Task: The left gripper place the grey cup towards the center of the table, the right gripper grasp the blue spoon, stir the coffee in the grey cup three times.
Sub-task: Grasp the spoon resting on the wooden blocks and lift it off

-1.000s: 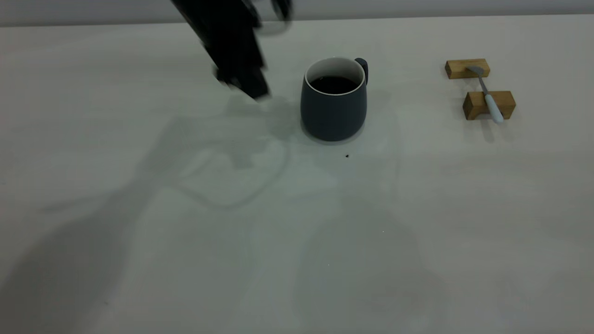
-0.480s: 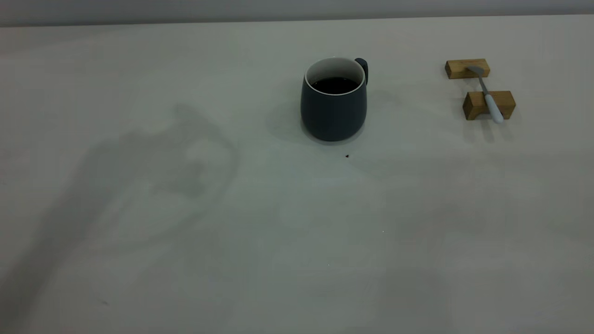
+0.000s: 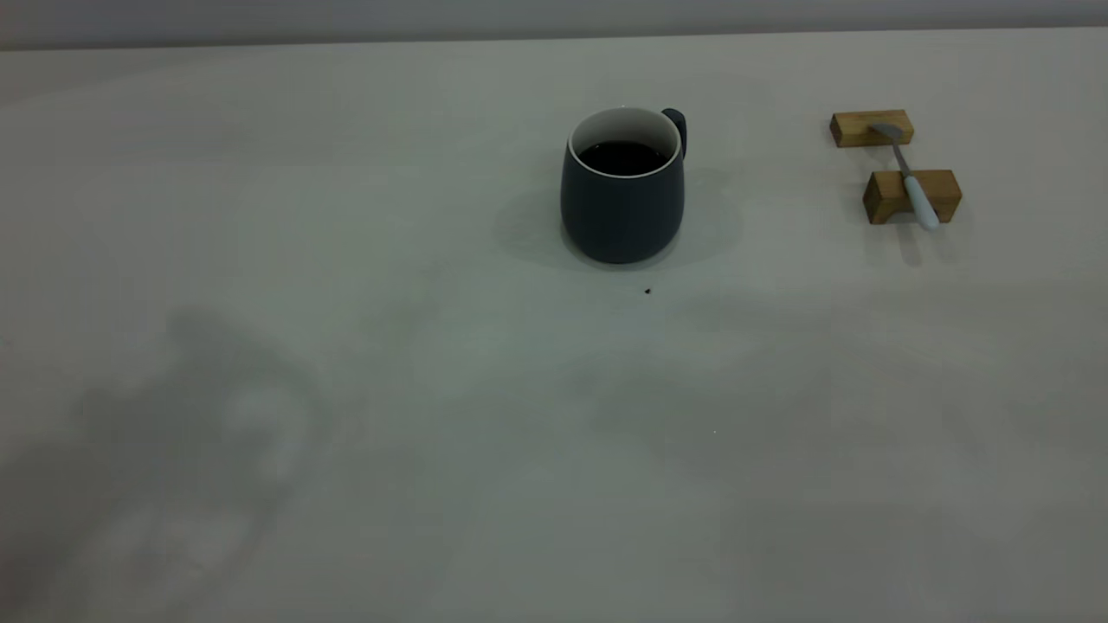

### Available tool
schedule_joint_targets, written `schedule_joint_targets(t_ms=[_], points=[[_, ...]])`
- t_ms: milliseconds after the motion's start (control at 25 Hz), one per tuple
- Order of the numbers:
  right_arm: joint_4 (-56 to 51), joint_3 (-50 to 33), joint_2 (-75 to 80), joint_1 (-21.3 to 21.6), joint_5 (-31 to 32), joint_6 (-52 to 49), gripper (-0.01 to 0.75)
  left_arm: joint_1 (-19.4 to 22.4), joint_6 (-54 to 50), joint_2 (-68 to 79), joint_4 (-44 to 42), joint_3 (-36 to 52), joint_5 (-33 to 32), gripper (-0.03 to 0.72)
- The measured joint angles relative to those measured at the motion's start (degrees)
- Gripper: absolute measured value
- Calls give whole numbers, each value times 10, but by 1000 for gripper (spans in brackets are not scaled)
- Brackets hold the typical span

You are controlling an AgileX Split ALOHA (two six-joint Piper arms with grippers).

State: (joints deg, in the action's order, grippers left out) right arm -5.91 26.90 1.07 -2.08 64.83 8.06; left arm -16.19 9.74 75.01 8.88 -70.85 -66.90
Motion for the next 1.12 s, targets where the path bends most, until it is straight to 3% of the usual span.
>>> schedule_joint_targets(t_ms=[240, 520, 720, 1000, 1120], points=[[0, 0, 0, 0, 0, 0, 237, 0, -65, -132, -41, 209, 0, 585], [0, 0, 0, 0, 0, 0, 237, 0, -130, -274, -80, 358, 23, 585], [0, 0, 0, 0, 0, 0, 237, 0, -132, -366, -83, 408, 55, 585], [0, 0, 0, 0, 0, 0, 237, 2, -132, -499, -80, 420, 27, 585], [0, 0, 0, 0, 0, 0, 237, 35, -132, -560, -79, 420, 21, 585]])
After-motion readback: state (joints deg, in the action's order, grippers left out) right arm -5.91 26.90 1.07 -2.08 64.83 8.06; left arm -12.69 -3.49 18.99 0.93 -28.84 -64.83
